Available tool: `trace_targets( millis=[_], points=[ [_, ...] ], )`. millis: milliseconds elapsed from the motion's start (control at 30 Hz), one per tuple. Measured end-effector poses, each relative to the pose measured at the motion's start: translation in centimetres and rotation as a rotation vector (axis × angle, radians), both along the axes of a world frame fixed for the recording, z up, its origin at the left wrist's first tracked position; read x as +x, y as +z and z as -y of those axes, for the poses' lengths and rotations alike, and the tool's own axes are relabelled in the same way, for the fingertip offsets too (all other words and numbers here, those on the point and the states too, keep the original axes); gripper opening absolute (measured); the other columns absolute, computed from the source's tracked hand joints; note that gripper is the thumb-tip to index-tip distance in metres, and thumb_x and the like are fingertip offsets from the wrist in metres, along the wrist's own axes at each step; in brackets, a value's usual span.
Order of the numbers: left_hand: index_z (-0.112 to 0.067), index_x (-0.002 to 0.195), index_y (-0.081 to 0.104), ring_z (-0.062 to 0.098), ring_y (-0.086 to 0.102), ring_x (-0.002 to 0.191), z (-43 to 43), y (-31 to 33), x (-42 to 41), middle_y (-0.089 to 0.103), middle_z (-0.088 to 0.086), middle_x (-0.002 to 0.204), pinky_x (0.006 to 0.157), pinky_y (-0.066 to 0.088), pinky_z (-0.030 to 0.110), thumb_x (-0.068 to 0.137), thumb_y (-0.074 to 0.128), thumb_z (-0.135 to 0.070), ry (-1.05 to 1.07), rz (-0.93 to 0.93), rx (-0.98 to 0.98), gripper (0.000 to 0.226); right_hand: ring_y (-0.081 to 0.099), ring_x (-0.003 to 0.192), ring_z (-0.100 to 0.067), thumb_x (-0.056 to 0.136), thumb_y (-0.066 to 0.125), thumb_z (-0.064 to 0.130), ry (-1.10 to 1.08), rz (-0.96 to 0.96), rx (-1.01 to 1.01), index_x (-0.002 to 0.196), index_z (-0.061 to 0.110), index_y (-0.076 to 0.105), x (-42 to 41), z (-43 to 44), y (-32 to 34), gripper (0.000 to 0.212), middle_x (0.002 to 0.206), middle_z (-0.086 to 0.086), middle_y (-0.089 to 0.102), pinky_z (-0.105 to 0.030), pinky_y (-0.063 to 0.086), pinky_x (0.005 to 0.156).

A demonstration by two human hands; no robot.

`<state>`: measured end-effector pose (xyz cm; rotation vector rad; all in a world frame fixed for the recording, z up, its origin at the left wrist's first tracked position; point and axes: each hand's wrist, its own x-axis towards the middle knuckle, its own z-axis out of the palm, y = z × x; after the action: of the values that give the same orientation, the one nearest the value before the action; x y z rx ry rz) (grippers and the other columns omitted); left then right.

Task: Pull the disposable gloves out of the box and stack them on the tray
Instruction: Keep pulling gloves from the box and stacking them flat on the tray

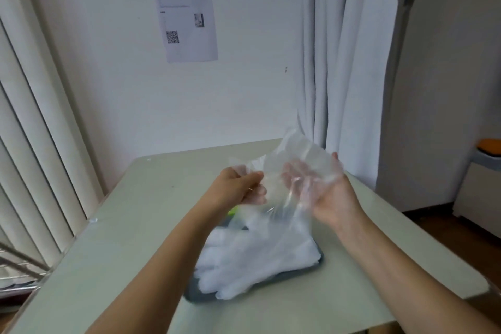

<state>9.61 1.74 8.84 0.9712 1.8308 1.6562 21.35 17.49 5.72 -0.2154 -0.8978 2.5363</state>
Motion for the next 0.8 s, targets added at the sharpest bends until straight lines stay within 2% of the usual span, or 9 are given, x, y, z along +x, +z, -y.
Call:
trace_targets(
  millis=[67, 133, 233, 367, 500, 567, 633, 700, 800],
  points=[
    [0.0, 0.078, 0.056, 0.013, 0.063, 0.052, 1.6, 0.5, -0.5, 0.065, 0.013, 0.068, 0.057, 0.054, 0.021, 0.096, 0.054, -0.007, -0.064, -0.092, -0.107, 0.019, 0.069, 0.093, -0.027, 0.081, 0.048, 0.068, 0.014, 0.108, 0.089, 0.118, -0.001, 0.062, 0.7, -0.5, 0.2, 0.079, 0.11, -0.018, 0.067, -0.035, 0.059, 0.078],
    [-0.002, 0.075, 0.059, 0.017, 0.064, 0.059, 3.1, 0.7, -1.4, 0.068, 0.013, 0.075, 0.064, 0.052, 0.025, 0.096, 0.052, -0.009, -0.129, -0.145, -0.213, 0.022, 0.071, 0.086, -0.022, 0.076, 0.06, 0.055, 0.023, 0.209, 0.194, 0.117, -0.001, 0.062, 1.1, -0.9, 0.1, 0.069, 0.103, -0.013, 0.071, -0.033, 0.055, 0.084],
    [-0.006, 0.07, 0.056, 0.022, 0.061, 0.059, 4.4, 0.5, -2.7, 0.066, 0.011, 0.073, 0.07, 0.05, 0.035, 0.097, 0.047, -0.005, -0.217, -0.01, -0.255, 0.028, 0.068, 0.092, -0.024, 0.066, 0.07, 0.041, 0.116, 0.328, 0.403, 0.119, 0.0, 0.059, 1.1, -0.3, -0.1, 0.068, 0.105, -0.014, 0.07, -0.033, 0.054, 0.087],
    [-0.004, 0.071, 0.054, 0.02, 0.059, 0.061, 5.1, 0.6, -3.9, 0.065, 0.012, 0.075, 0.066, 0.049, 0.028, 0.095, 0.046, -0.005, -0.361, 0.037, -0.256, 0.025, 0.069, 0.09, -0.02, 0.068, 0.068, 0.036, 0.216, 0.445, 0.683, 0.105, 0.008, 0.066, 0.6, 2.0, -0.8, 0.046, 0.102, -0.01, 0.071, -0.029, 0.054, 0.086],
    [-0.003, 0.079, 0.056, 0.019, 0.062, 0.073, 5.6, 1.0, -5.5, 0.067, 0.011, 0.082, 0.072, 0.048, 0.027, 0.086, 0.048, -0.011, -0.473, 0.064, -0.268, 0.013, 0.065, 0.104, -0.018, 0.065, 0.078, 0.032, 0.181, 0.427, 0.808, 0.105, 0.008, 0.07, -0.4, 3.6, -1.5, 0.048, 0.109, -0.007, 0.07, -0.029, 0.049, 0.097],
    [-0.001, 0.082, 0.064, 0.021, 0.066, 0.077, 5.7, 1.5, -6.0, 0.071, 0.014, 0.087, 0.073, 0.049, 0.027, 0.09, 0.047, -0.011, -0.47, 0.036, -0.307, 0.021, 0.068, 0.092, -0.018, 0.079, 0.072, 0.019, 0.137, 0.365, 0.784, 0.1, 0.003, 0.069, -0.7, 4.1, -1.5, 0.026, 0.098, -0.009, 0.071, -0.027, 0.054, 0.088],
    [0.006, 0.088, 0.062, 0.016, 0.066, 0.066, 5.5, 1.9, -6.1, 0.072, 0.01, 0.077, 0.064, 0.049, 0.02, 0.099, 0.043, -0.008, -0.415, -0.027, -0.381, 0.026, 0.068, 0.076, -0.017, 0.089, 0.063, 0.012, 0.071, 0.35, 0.806, 0.09, 0.004, 0.067, -0.6, 4.5, -1.0, 0.009, 0.081, -0.009, 0.07, -0.026, 0.057, 0.074],
    [0.004, 0.084, 0.058, 0.008, 0.057, 0.05, 4.9, 1.8, -6.4, 0.068, 0.001, 0.063, 0.052, 0.044, 0.014, 0.101, 0.041, -0.011, -0.355, -0.081, -0.449, 0.028, 0.063, 0.063, -0.018, 0.094, 0.058, 0.011, -0.014, 0.386, 0.894, 0.084, 0.005, 0.065, -0.6, 4.4, -1.0, 0.014, 0.069, -0.006, 0.066, -0.027, 0.056, 0.064],
    [-0.006, 0.075, 0.057, 0.008, 0.046, 0.05, 3.2, -0.1, -7.3, 0.056, -0.002, 0.059, 0.052, 0.039, 0.016, 0.098, 0.053, -0.023, -0.293, -0.193, -0.555, 0.029, 0.052, 0.047, -0.014, 0.094, 0.057, 0.009, -0.117, 0.486, 0.983, 0.073, 0.002, 0.058, -0.6, 3.9, -1.5, 0.023, 0.05, 0.0, 0.059, -0.024, 0.049, 0.051]
  ],
)
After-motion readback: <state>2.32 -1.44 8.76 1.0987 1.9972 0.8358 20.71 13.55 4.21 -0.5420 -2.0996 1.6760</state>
